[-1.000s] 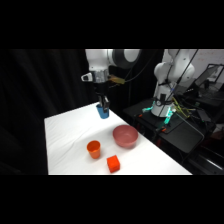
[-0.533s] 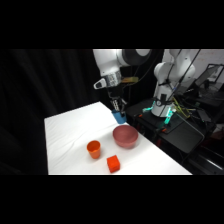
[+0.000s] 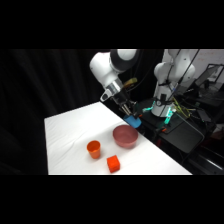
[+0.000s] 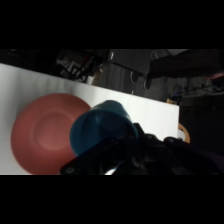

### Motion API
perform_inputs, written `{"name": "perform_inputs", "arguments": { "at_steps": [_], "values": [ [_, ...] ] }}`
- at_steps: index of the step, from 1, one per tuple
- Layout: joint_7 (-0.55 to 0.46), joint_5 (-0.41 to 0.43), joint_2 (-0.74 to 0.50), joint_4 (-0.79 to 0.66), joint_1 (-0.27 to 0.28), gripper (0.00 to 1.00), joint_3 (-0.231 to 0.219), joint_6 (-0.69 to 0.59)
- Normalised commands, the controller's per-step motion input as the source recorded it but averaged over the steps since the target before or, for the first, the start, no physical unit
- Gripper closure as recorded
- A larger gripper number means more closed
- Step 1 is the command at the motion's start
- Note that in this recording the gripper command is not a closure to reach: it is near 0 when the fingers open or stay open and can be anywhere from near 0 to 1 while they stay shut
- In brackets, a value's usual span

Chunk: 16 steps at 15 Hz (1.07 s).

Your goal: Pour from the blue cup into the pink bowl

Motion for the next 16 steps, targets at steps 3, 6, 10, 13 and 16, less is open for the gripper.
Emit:
{"name": "perform_inputs", "arguments": {
  "at_steps": [3, 6, 10, 13, 16],
  "values": [
    [-0.42, 0.252, 0.55, 0.45, -0.152, 0.12, 0.038, -0.6],
    [-0.3, 0.203, 0.54, 0.48, -0.214, 0.17, 0.071, -0.65],
    [-0.15, 0.116, 0.37, 0.42, -0.214, 0.17, 0.066, -0.58],
    [-0.04, 0.09, 0.22, 0.34, -0.153, 0.17, 0.068, -0.44],
    [0.02, 0.055, 0.07, 0.25, -0.088, 0.17, 0.056, -0.26]
  ]
}}
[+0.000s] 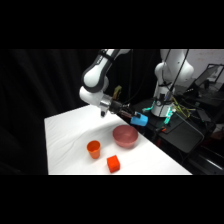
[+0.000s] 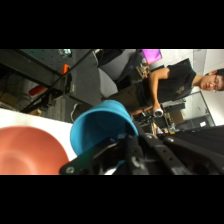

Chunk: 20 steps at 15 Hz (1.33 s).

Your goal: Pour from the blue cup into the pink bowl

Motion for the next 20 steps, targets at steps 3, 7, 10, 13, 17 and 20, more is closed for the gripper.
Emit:
{"name": "perform_inputs", "arguments": {
  "at_steps": [3, 7, 10, 13, 17, 20],
  "values": [
    [0.21, -0.163, -0.28, -0.06, 0.083, 0.17, -0.028, 0.43],
    [0.25, -0.255, -0.49, -0.29, 0.107, 0.17, -0.014, 0.52],
    [0.26, -0.301, -0.5, -0.29, 0.069, 0.17, -0.025, 0.49],
    [0.23, -0.27, -0.45, -0.26, 0.026, 0.17, -0.049, 0.5],
    [0.2, -0.177, -0.29, -0.22, -0.001, 0.17, -0.054, 0.63],
    [0.26, -0.032, -0.03, -0.15, -0.005, 0.17, -0.023, 0.78]
  ]
}}
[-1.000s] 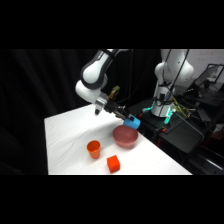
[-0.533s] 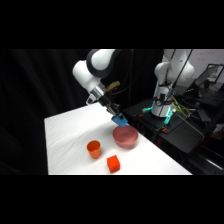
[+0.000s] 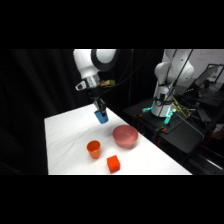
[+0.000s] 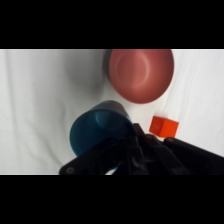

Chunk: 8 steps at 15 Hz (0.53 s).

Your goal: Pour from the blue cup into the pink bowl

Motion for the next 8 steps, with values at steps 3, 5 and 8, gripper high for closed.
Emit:
{"name": "perform_inputs", "arguments": {
  "at_steps": [3, 5, 8],
  "values": [
    [0.37, -0.059, 0.12, -0.09, 0.026, 0.17, 0.004, 0.84],
    [0.52, -0.221, 0.23, -0.04, 0.064, 0.17, -0.027, 0.86],
    [0.67, -0.41, 0.29, 0.0, 0.139, 0.17, -0.134, 0.69]
  ]
}}
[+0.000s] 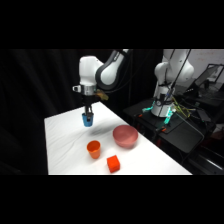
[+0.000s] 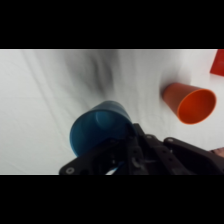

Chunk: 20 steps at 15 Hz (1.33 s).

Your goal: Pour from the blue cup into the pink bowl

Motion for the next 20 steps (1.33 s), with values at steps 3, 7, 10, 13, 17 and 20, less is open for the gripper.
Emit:
{"name": "perform_inputs", "arguments": {
  "at_steps": [3, 7, 10, 13, 17, 20],
  "values": [
    [0.65, -0.454, 0.29, 0.08, 0.239, 0.17, -0.27, 0.35],
    [0.44, -0.286, 0.18, 0.14, 0.228, 0.17, -0.242, 0.05],
    [0.3, -0.195, 0.07, 0.13, 0.192, 0.0, -0.187, -0.08],
    [0.19, -0.135, 0.02, 0.12, 0.104, 0.0, -0.114, -0.16],
    [0.14, -0.138, -0.01, 0.11, 0.058, 0.0, -0.08, -0.19],
    [0.11, -0.129, -0.09, 0.07, 0.031, 0.0, -0.047, -0.19]
  ]
}}
